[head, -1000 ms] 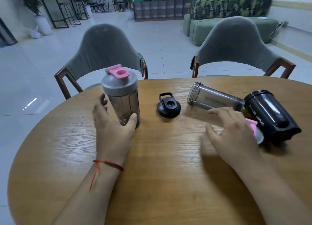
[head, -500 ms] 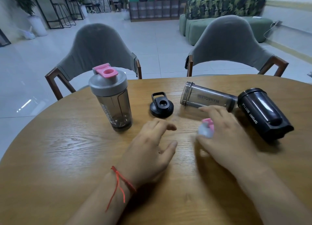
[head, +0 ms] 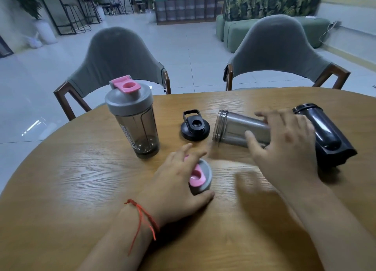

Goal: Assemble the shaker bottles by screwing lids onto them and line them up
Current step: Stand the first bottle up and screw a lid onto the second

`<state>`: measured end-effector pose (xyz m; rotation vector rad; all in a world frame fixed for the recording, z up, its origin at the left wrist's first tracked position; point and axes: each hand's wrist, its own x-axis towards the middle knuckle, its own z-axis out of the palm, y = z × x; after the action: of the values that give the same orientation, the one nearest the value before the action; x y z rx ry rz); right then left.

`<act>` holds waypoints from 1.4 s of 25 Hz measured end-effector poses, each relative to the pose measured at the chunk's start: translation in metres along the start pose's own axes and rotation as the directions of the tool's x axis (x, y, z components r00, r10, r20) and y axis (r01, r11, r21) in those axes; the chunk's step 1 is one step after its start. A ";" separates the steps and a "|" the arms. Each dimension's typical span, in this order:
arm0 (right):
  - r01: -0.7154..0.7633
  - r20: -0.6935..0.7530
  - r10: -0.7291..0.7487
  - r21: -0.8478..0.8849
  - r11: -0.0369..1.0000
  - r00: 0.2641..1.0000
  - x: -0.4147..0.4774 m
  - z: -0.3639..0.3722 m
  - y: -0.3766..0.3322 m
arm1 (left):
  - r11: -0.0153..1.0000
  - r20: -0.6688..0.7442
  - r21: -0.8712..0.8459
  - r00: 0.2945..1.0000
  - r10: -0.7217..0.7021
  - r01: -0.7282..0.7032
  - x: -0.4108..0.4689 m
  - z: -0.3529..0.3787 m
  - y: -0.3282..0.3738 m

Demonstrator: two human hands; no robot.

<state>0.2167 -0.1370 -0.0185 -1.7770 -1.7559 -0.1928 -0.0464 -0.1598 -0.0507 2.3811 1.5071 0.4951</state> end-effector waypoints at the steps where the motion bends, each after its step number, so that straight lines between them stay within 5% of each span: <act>1: 0.030 0.027 -0.029 -0.006 1.000 0.999 -0.001 -0.001 -0.002 | 0.998 -0.017 0.050 0.999 -0.031 0.032 0.000 -0.003 -0.003; 4: 0.163 0.233 -0.132 -0.118 0.980 0.963 -0.009 0.005 -0.003 | 0.995 -0.187 -0.033 0.977 -0.103 0.098 -0.002 -0.012 -0.002; 7: 0.230 0.229 -0.202 -0.099 0.968 0.952 -0.009 0.005 -0.001 | 0.863 -0.351 -0.498 0.891 -0.289 0.084 -0.002 -0.021 0.006; 10: 0.255 0.100 -0.258 0.036 0.966 0.961 -0.010 0.005 -0.002 | 0.622 -0.287 -0.782 0.874 -0.392 0.022 0.002 -0.025 0.011; 16: 0.445 -0.034 -0.445 0.143 0.884 0.895 -0.017 -0.001 -0.010 | 0.393 -0.127 -0.920 0.933 -0.336 0.016 0.003 -0.029 0.002; 25: 0.509 -0.032 -0.509 0.116 0.853 0.860 -0.021 0.001 -0.010 | 0.431 -0.042 -0.900 0.974 -0.222 0.060 0.002 -0.030 -0.005; 35: 0.337 0.243 -0.466 0.427 0.839 0.851 -0.019 -0.015 -0.003 | 0.611 -0.010 -0.791 0.999 0.043 -0.034 -0.011 -0.042 -0.016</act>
<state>0.2162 -0.1615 -0.0151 -1.1930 -2.2347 0.2794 -0.0816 -0.1606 -0.0204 1.6783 0.9103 0.9297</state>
